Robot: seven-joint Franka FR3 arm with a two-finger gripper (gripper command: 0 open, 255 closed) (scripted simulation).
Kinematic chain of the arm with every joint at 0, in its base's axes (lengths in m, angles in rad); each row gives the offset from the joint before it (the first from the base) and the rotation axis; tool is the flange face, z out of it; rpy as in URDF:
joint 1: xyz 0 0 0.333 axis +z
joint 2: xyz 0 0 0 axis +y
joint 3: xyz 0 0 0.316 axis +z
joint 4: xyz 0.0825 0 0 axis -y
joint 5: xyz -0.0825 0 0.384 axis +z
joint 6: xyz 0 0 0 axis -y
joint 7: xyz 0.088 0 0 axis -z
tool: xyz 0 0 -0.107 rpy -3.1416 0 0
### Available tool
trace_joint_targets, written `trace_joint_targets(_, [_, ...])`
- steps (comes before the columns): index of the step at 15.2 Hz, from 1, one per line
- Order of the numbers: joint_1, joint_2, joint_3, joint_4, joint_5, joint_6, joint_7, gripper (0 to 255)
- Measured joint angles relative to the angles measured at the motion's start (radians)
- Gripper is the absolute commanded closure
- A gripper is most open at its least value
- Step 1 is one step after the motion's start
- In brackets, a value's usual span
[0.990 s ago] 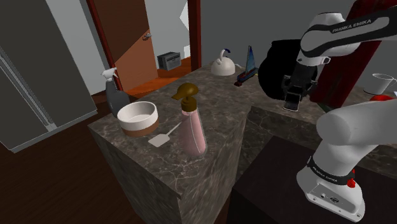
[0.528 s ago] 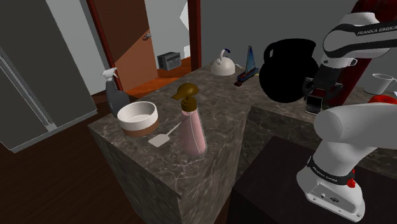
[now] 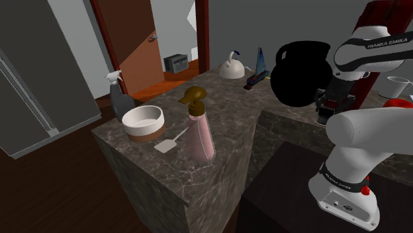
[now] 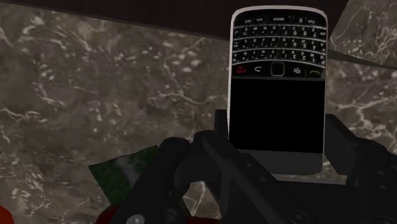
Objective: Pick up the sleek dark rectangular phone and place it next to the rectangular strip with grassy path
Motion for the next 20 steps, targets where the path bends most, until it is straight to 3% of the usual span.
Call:
trace_joint_targets(6, [-0.015, 0.059, -0.037, -0.057, -0.036, 0.115, -0.008, 255])
trace_joint_targets(12, [-0.017, 0.063, -0.039, -0.069, -0.040, 0.131, -0.007, 255])
trace_joint_targets(13, [-0.018, 0.062, -0.039, -0.070, -0.040, 0.131, -0.007, 0])
trace_joint_targets(20, [-0.016, 0.051, -0.035, -0.056, -0.035, 0.107, -0.009, 0])
